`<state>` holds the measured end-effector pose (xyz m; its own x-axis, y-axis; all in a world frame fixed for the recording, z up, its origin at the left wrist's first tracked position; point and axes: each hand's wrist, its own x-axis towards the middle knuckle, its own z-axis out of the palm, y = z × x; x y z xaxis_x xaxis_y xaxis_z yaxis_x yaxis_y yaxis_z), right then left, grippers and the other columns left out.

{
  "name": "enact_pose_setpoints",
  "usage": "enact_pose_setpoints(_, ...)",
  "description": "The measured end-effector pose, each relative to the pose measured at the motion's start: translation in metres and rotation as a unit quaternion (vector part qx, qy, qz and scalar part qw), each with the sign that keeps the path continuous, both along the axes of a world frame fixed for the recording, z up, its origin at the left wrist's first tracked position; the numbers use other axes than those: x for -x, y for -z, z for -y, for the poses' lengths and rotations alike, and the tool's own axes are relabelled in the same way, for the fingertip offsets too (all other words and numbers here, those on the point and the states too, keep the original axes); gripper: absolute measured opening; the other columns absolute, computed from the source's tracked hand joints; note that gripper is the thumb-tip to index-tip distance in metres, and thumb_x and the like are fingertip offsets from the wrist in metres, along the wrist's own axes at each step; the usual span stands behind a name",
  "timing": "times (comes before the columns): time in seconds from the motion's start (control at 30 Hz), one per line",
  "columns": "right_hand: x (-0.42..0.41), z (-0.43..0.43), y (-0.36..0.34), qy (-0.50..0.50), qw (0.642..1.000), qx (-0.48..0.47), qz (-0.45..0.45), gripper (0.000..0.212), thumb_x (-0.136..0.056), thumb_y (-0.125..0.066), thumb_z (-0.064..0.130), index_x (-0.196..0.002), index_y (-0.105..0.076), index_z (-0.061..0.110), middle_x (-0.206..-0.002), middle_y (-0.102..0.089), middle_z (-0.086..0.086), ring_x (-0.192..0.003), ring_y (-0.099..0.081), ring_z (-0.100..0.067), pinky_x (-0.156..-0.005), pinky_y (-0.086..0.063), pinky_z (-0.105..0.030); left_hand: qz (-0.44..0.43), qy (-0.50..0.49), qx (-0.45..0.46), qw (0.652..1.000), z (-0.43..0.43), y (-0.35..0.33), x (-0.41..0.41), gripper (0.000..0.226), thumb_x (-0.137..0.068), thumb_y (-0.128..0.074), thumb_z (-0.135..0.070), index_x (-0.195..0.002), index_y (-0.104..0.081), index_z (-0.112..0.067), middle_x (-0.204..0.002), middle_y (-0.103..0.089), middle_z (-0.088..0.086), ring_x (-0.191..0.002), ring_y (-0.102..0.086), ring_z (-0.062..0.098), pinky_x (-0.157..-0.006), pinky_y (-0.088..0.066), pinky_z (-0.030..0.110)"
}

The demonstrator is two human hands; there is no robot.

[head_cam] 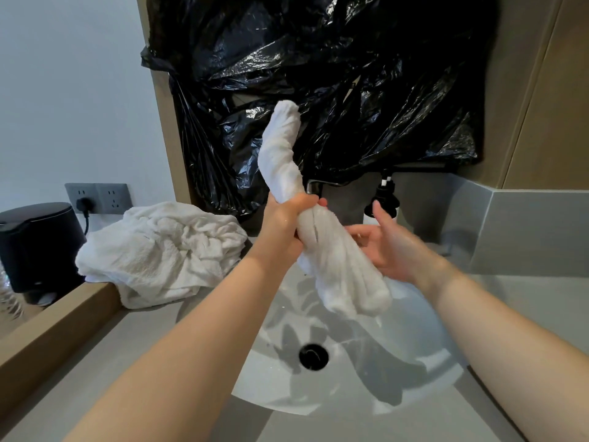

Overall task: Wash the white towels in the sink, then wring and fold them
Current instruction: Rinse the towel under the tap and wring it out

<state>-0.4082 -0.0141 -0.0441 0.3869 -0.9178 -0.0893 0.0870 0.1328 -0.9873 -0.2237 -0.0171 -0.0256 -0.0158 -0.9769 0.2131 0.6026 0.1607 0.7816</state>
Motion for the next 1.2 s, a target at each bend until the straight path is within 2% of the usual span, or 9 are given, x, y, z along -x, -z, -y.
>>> enact_pose_setpoints(0.13, -0.012, -0.010, 0.030, -0.017, 0.997, -0.053, 0.048, 0.077, -0.094, -0.019, 0.066, -0.118, -0.067, 0.011, -0.116, -0.068, -0.015, -0.107, -0.067, -0.027, -0.087, -0.055, -0.034, -0.024, 0.080, 0.001, 0.997, -0.002, 0.000, -0.001, 0.057, -0.070, -0.068, -0.002, -0.123, -0.048, -0.005, -0.080, -0.063, 0.010, -0.077, -0.069, 0.025, -0.068, -0.057, 0.038)
enact_pose_setpoints(0.27, -0.026, -0.033, 0.020, -0.066, 0.987, -0.042, 0.142, 0.064, -0.097, -0.025, 0.054, -0.094, -0.074, 0.013, -0.069, -0.073, -0.007, -0.061, -0.071, -0.012, -0.052, -0.054, -0.019, -0.004, 0.110, 0.027, 0.994, -0.004, -0.001, -0.003, 0.048, -0.070, -0.065, -0.003, -0.113, -0.045, -0.006, -0.081, -0.060, 0.008, -0.084, -0.067, 0.025, -0.068, -0.057, 0.037)
enact_pose_setpoints(0.33, -0.026, -0.023, 0.026, -0.146, 0.982, -0.014, 0.116, 0.076, -0.089, -0.031, 0.066, -0.099, -0.076, 0.005, -0.095, -0.074, -0.013, -0.084, -0.073, -0.016, -0.070, -0.056, -0.021, -0.005, 0.108, 0.052, 0.993, -0.001, -0.002, -0.008, 0.047, -0.071, -0.064, -0.001, -0.113, -0.043, -0.006, -0.082, -0.058, 0.009, -0.083, -0.065, 0.025, -0.070, -0.057, 0.037)
enact_pose_setpoints(0.43, -0.021, -0.013, 0.039, -0.257, 0.960, 0.039, 0.104, 0.089, -0.071, -0.059, 0.071, -0.144, -0.043, 0.023, -0.143, -0.048, -0.015, -0.115, -0.060, -0.022, -0.095, -0.050, -0.032, 0.004, 0.092, 0.071, 0.993, 0.002, -0.002, -0.013, 0.048, -0.072, -0.063, 0.001, -0.115, -0.042, -0.004, -0.084, -0.057, 0.010, -0.080, -0.065, 0.025, -0.071, -0.057, 0.036)
enact_pose_setpoints(0.6, -0.014, -0.002, 0.033, -0.287, 0.958, 0.008, 0.014, 0.070, -0.064, -0.088, 0.041, -0.117, -0.056, 0.007, -0.098, -0.067, -0.006, -0.087, -0.065, -0.014, -0.077, -0.054, -0.026, 0.049, 0.054, 0.107, 0.992, -0.002, -0.003, -0.011, 0.036, -0.076, -0.064, -0.002, -0.108, -0.047, -0.007, -0.070, -0.058, 0.007, -0.065, -0.063, 0.021, -0.063, -0.057, 0.035)
enact_pose_setpoints(0.73, -0.032, -0.016, 0.021, -0.144, 0.966, 0.099, -0.193, 0.036, -0.072, -0.078, 0.010, -0.104, -0.062, 0.007, -0.086, -0.068, -0.007, -0.078, -0.066, -0.017, -0.077, -0.053, -0.032, 0.067, -0.014, 0.065, 0.996, 0.002, 0.001, -0.009, 0.035, -0.075, -0.070, -0.008, -0.102, -0.048, -0.011, -0.069, -0.054, 0.003, -0.055, -0.056, 0.015, -0.055, -0.051, 0.031)
enact_pose_setpoints(0.83, -0.046, -0.024, 0.014, -0.023, 0.936, 0.200, -0.289, 0.015, -0.076, -0.075, 0.005, -0.086, -0.066, 0.012, -0.070, -0.062, 0.002, -0.065, -0.058, -0.010, -0.065, -0.047, -0.022, 0.028, -0.040, -0.016, 0.999, 0.005, 0.006, -0.008, 0.026, -0.080, -0.072, -0.008, -0.095, -0.051, -0.010, -0.065, -0.052, 0.001, -0.051, -0.054, 0.012, -0.052, -0.049, 0.028)
enact_pose_setpoints(0.97, -0.053, -0.020, 0.019, 0.100, 0.887, 0.266, -0.365, 0.023, -0.071, -0.071, 0.008, -0.061, -0.053, 0.019, -0.054, -0.049, 0.008, -0.048, -0.042, -0.007, -0.052, -0.037, -0.023, -0.009, -0.049, -0.101, 0.994, 0.005, 0.008, -0.005, 0.016, -0.087, -0.065, -0.008, -0.092, -0.051, -0.012, -0.053, -0.051, -0.002, -0.045, -0.052, 0.010, -0.048, -0.047, 0.024)
enact_pose_setpoints(1.2, -0.056, -0.025, 0.027, 0.166, 0.789, 0.328, -0.492, 0.025, -0.077, -0.060, 0.016, -0.065, -0.043, 0.030, -0.061, -0.052, 0.010, -0.066, -0.054, -0.020, -0.060, -0.041, -0.028, 0.048, -0.126, -0.159, 0.978, -0.001, 0.001, 0.008, 0.026, -0.086, -0.065, -0.004, -0.111, -0.057, -0.009, -0.049, -0.055, 0.000, -0.039, -0.053, 0.011, -0.049, -0.045, 0.025)
